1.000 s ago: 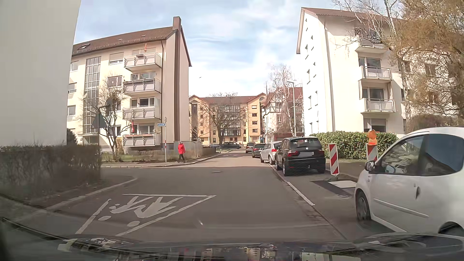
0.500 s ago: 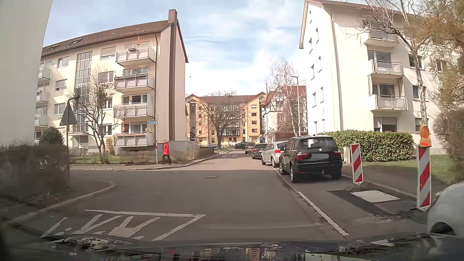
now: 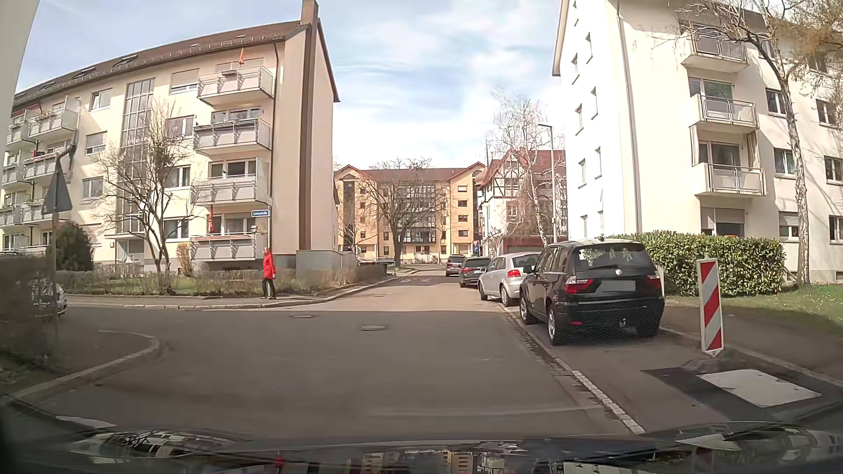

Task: Follow the waypoints while adhering to traffic rules and regulations

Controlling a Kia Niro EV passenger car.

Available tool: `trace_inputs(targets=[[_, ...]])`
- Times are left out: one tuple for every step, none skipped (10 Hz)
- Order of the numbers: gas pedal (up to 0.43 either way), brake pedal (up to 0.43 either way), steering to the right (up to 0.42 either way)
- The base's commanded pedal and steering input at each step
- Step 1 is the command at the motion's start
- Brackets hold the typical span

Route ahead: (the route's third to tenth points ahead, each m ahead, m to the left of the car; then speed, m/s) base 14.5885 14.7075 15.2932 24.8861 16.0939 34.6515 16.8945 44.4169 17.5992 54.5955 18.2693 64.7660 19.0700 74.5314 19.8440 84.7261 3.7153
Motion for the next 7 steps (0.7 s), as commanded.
trace_inputs(targets=[[0.000,0.201,-0.001],[0.000,0.183,-0.001],[0.000,0.165,0.001],[0.000,0.146,0.001],[0.000,0.146,0.001],[0.000,0.146,-0.001],[0.000,0.146,-0.003]])
